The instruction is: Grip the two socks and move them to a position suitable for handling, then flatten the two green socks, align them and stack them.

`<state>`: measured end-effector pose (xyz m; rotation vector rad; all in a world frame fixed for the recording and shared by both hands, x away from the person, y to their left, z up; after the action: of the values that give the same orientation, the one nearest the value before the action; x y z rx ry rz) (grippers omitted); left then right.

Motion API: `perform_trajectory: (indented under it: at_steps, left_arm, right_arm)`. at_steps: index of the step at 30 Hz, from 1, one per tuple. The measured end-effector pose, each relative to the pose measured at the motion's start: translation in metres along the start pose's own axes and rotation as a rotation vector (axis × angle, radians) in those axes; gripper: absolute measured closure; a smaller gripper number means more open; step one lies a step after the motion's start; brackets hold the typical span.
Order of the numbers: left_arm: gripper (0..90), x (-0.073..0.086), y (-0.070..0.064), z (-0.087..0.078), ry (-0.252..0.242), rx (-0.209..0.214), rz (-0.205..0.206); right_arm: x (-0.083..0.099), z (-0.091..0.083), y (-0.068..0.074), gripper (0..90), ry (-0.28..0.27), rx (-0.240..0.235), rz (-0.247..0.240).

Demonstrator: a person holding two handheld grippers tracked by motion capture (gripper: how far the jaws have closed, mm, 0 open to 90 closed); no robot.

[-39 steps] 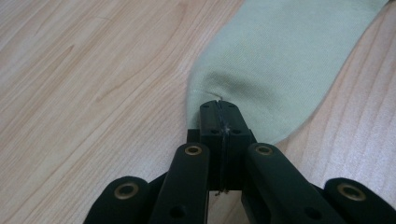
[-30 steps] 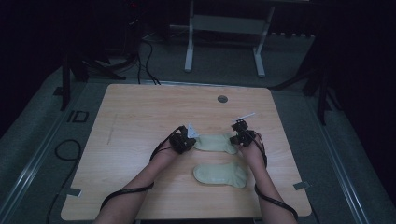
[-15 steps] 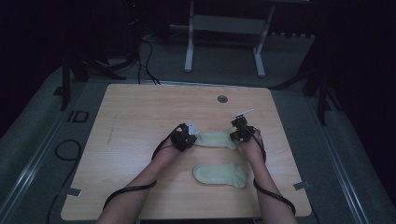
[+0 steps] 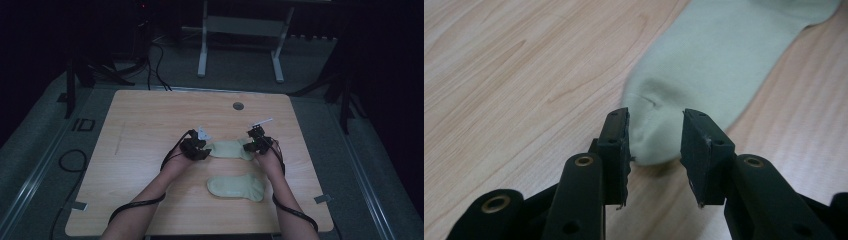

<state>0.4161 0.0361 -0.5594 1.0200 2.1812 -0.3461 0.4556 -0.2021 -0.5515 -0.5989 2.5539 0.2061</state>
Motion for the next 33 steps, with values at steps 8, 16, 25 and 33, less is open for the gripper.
perform_trajectory:
  at_steps: [8, 16, 25, 33]
  left_arm:
    - [54.7, 0.001, -0.009, -0.018, 0.025, 0.032, -0.036]
    - [38.3, -0.007, -0.023, -0.034, 0.067, 0.038, -0.006]
    - [38.7, -0.004, -0.042, -0.06, 0.059, 0.088, -0.006]
    - [38.8, 0.009, -0.066, -0.069, 0.053, 0.115, -0.003]
  right_arm:
    - [0.004, -0.014, 0.009, 55.3, -0.026, -0.04, -0.046]
    - [0.005, -0.028, 0.009, 48.3, -0.038, -0.058, -0.079]
    - [0.022, -0.052, 0.01, 47.5, -0.069, -0.073, -0.131]
    - [0.046, -0.069, 0.013, 52.1, -0.073, -0.085, -0.162]
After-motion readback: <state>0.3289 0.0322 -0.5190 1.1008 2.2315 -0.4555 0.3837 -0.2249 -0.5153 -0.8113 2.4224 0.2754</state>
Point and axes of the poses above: each handheld gripper's, and its own axes: z roughly forward along the jaws, x roughly out of its underside, y roughly to its left, the point moved 2 cm from there along z, roughly forward along the jaws, and after that the axes turned 2 degrees about x, right-handed, at the moved point
